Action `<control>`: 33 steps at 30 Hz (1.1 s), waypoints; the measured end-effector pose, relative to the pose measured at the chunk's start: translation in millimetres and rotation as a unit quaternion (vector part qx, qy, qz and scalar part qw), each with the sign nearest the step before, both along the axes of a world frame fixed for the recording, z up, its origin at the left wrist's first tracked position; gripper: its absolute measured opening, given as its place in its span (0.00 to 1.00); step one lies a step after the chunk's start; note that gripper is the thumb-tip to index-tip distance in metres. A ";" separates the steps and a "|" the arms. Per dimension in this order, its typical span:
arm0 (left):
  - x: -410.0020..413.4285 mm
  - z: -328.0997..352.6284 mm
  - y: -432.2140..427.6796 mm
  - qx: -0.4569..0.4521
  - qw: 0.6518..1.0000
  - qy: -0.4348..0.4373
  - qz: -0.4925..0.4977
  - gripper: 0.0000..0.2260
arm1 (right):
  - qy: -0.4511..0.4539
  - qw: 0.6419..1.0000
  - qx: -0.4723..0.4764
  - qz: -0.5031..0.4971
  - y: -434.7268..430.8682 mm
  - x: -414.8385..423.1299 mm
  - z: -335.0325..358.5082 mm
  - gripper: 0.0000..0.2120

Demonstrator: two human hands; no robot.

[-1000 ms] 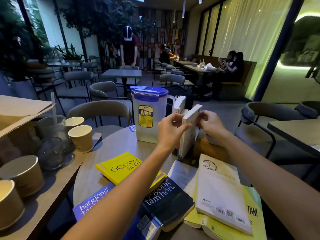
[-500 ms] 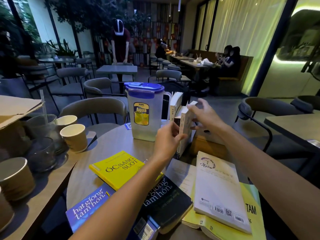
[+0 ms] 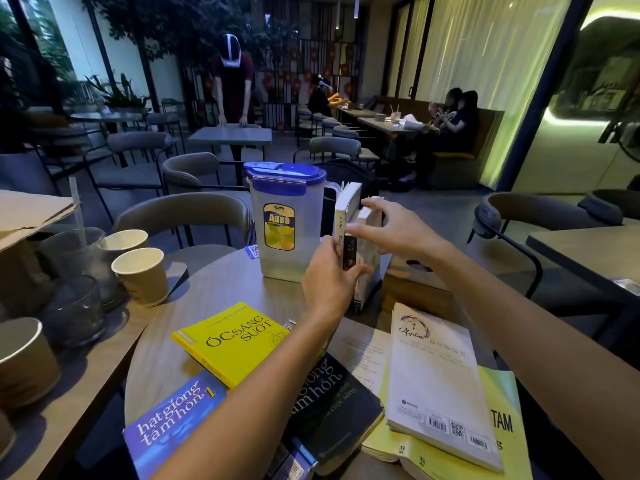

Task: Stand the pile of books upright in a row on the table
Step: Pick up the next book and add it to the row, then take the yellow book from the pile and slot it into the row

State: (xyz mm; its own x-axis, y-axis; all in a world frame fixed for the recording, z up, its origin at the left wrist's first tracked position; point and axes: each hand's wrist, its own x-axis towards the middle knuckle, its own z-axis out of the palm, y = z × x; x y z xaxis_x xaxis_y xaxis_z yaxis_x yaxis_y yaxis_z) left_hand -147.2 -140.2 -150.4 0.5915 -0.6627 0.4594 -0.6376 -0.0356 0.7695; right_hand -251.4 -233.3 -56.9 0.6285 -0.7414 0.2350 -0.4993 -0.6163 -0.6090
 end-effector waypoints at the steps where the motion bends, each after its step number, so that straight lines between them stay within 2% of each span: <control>1: 0.3 -0.3 0.5 -0.016 0.999 0.039 -0.012 0.22 | 0.018 0.999 -0.041 -0.002 -1.7 -0.5 -2.1 0.37; 4: 7.1 1.3 -0.2 -0.064 0.985 0.153 -0.050 0.21 | 0.012 0.999 -0.053 -0.002 -4.5 -2.9 -7.5 0.37; 7: 15.3 6.8 -2.9 -0.059 0.978 0.187 -0.074 0.23 | -0.001 1.000 -0.022 0.013 -3.3 -3.4 -10.7 0.37; 15: 24.7 7.2 -6.6 -0.044 0.984 0.157 -0.068 0.22 | 0.014 0.999 -0.016 0.028 -2.7 -2.6 -12.7 0.41; 20: 24.4 2.8 -4.7 -0.044 0.979 0.187 -0.063 0.19 | 0.032 0.998 -0.039 0.023 -4.1 -3.5 -14.4 0.42; 26: 27.7 5.0 3.8 -0.021 0.980 0.186 -0.074 0.20 | 0.058 0.995 -0.080 0.010 3.6 -8.0 -12.8 0.47; 28: 35.6 6.5 11.8 0.011 0.984 0.156 -0.083 0.18 | 0.051 0.992 -0.113 -0.009 9.3 -10.8 -5.6 0.45; 33: 72.8 6.7 51.0 0.107 0.989 0.073 -0.078 0.13 | 0.002 0.978 -0.206 0.023 41.7 -5.4 17.0 0.26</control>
